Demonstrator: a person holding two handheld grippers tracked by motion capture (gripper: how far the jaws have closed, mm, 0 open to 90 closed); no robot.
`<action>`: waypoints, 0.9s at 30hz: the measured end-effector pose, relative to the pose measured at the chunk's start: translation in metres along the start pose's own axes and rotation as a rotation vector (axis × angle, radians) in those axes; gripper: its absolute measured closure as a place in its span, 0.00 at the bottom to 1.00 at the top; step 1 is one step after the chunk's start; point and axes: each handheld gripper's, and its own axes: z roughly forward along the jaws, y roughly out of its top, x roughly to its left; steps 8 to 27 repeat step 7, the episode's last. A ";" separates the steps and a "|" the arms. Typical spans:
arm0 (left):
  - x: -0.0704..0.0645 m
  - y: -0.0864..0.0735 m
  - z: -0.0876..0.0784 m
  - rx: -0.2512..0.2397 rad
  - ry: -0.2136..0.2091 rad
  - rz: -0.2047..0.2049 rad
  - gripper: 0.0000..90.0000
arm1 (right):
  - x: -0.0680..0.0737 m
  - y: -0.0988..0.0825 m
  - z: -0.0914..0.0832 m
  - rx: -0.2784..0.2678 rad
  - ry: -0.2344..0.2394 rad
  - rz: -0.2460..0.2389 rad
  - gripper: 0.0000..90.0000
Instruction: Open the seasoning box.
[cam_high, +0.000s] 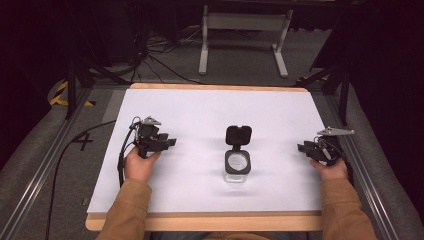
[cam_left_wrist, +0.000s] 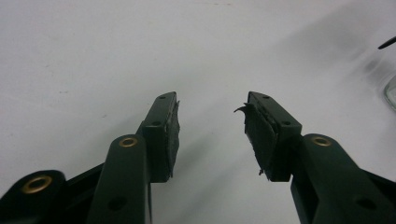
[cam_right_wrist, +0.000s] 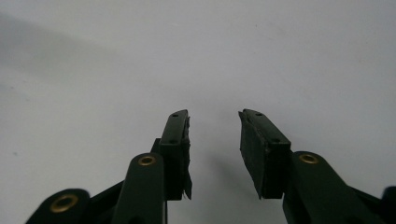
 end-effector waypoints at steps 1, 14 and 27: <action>0.000 -0.001 0.000 -0.001 0.004 0.009 0.60 | -0.001 -0.002 0.001 0.000 -0.001 0.012 0.68; -0.001 -0.001 0.002 -0.011 -0.002 0.022 0.58 | -0.004 -0.005 0.004 0.009 0.003 0.033 0.64; -0.001 -0.001 0.002 -0.011 -0.002 0.022 0.58 | -0.004 -0.005 0.004 0.009 0.003 0.033 0.64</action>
